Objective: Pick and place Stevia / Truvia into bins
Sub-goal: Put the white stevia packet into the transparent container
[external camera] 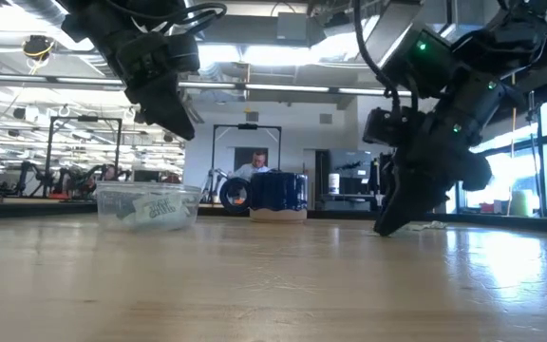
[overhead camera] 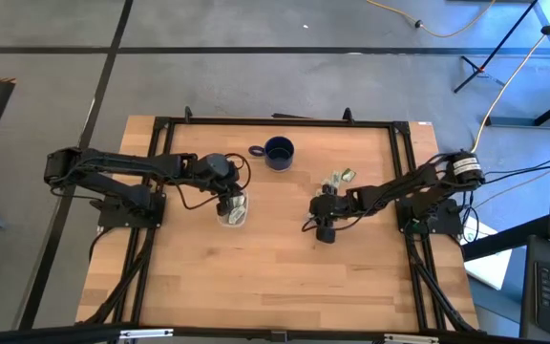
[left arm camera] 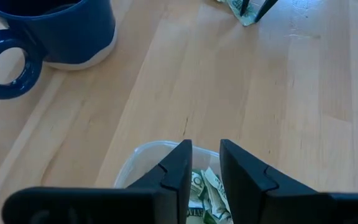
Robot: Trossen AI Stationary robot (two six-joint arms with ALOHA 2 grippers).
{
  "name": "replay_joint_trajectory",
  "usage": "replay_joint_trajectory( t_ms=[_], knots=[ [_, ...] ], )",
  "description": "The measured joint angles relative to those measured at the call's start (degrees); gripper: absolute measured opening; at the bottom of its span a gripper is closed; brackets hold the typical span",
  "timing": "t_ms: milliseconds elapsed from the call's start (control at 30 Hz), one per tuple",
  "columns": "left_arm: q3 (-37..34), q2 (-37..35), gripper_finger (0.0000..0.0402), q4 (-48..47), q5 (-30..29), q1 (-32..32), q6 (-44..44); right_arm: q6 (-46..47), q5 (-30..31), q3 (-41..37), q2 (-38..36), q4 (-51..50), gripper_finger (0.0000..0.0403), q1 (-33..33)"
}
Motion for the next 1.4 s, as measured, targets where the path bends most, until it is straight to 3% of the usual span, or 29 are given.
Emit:
replay_joint_trajectory(
  t_ms=[167, 533, 767, 1000, 1200, 1400],
  knots=[
    [0.0, 0.0, 0.0075, 0.0, 0.0, 0.0, 0.0, 1.4, 0.3, 0.2, 1.5, 0.8, 0.0094, 0.0],
    [0.0, 0.0, 0.0074, 0.0, 0.0, 0.0, 0.7, 1.4, 0.1, 0.1, 0.8, 1.1, 0.0016, 0.0],
    [0.0, 0.1, 0.0075, 4.4, 0.1, -1.1, 17.0, 2.9, -0.8, 0.9, -1.9, 2.5, 0.0003, 0.0],
    [0.0, 1.3, 0.0075, 18.6, 4.3, -5.2, 28.8, 2.9, -12.4, 6.9, -4.2, 9.5, 0.0003, 0.6],
    [0.0, 7.0, 0.0075, 28.8, 5.9, -8.4, 35.0, 2.6, -23.2, 11.8, -4.2, 18.5, 0.0003, 1.7],
    [0.0, 11.8, 0.0075, 41.4, 7.6, -11.7, 42.4, 2.5, -25.7, 15.2, -4.2, 20.8, 0.0003, 3.0]
  ],
)
